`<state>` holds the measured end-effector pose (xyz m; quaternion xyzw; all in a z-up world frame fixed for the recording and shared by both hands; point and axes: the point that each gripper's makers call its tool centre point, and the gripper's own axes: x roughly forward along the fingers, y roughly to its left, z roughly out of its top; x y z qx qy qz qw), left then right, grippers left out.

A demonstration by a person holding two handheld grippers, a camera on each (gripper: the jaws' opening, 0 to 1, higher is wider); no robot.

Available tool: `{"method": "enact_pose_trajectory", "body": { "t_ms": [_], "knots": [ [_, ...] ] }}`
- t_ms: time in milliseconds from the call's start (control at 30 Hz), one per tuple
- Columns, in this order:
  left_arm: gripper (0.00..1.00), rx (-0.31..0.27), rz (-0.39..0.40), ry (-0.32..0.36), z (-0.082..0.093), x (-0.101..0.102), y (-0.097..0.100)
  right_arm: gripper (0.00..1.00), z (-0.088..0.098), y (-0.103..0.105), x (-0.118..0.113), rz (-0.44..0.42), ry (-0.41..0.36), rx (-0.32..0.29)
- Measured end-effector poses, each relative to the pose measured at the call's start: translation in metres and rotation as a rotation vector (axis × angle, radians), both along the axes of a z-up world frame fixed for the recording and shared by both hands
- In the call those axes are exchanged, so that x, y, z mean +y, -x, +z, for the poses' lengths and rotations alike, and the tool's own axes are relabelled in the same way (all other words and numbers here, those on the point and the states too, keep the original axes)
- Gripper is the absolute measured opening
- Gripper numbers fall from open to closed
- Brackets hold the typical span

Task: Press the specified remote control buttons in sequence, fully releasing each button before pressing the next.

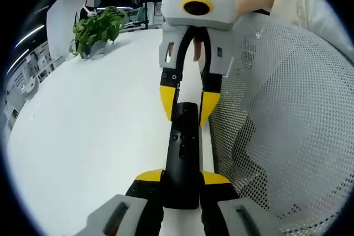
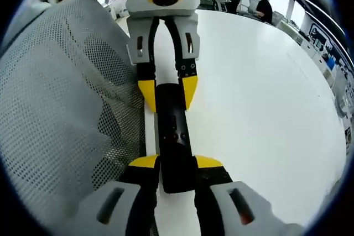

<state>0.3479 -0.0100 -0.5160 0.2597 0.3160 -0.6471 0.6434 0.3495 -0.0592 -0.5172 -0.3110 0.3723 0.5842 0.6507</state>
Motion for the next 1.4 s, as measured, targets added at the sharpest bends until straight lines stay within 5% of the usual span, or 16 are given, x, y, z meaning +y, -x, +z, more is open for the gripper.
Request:
{"method": "enact_pose_trajectory", "body": {
  "t_ms": [600,700,1067,1167,1300,1400],
  "knots": [
    [0.24,-0.006,-0.003,-0.002,0.000,0.000,0.000,0.25,-0.007,0.000,0.009,0.041,0.007,0.011],
    [0.24,-0.008,-0.003,-0.003,0.000,0.000,0.000,0.24,-0.009,0.001,0.009,0.102,0.048,-0.031],
    [0.25,-0.036,-0.013,-0.052,-0.001,-0.001,0.001,0.24,-0.008,0.002,0.009,0.081,0.021,-0.043],
    [0.37,0.006,-0.003,-0.009,0.001,-0.009,0.007,0.24,-0.007,0.002,0.009,0.079,0.020,-0.045],
    [0.51,-0.018,-0.013,-0.020,0.000,-0.010,0.007,0.24,-0.006,0.002,0.009,0.073,0.018,-0.045],
    [0.77,0.028,0.065,0.007,0.001,-0.010,0.005,0.24,-0.005,0.002,0.009,0.070,0.015,-0.044]
  ]
}}
